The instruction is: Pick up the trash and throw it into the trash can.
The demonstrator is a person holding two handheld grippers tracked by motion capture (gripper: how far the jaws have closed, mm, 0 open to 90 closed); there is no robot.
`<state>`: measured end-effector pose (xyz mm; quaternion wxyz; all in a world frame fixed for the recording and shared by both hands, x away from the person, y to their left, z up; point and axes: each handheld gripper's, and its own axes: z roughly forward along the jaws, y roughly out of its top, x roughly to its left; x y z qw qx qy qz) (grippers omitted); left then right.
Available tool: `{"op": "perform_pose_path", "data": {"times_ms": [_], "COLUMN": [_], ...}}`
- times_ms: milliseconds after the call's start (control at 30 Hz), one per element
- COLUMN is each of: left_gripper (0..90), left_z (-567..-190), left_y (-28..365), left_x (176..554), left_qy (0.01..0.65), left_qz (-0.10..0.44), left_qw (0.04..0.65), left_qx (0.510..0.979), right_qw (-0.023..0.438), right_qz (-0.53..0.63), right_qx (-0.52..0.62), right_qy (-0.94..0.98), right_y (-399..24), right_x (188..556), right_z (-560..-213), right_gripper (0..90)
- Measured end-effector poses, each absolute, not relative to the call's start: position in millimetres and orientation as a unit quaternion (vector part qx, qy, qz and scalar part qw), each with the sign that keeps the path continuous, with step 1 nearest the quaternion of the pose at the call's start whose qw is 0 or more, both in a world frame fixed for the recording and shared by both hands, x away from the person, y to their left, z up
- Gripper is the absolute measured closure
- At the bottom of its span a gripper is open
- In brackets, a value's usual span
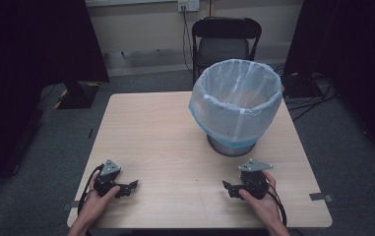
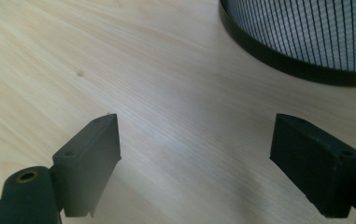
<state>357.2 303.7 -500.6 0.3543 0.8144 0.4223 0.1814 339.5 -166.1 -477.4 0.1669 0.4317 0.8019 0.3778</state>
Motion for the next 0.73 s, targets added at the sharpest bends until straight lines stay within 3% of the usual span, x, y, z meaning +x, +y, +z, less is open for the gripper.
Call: {"op": "perform_pose_path", "data": {"times_ms": [733], "left_gripper": [9.5], "left_z": [-501], "left_y": [304], "left_x": [357], "left_qy": [0.422], "left_qz": [0.181], "left_qw": [0.354], "left_qx": [0.815], "right_qw": [0.194], "right_qz": [0.350], "right_qx": [0.438], "right_qy": [0.805], "right_y": [-168], "right_x": [345], "right_z": [-500], "right_gripper": [12.7]}}
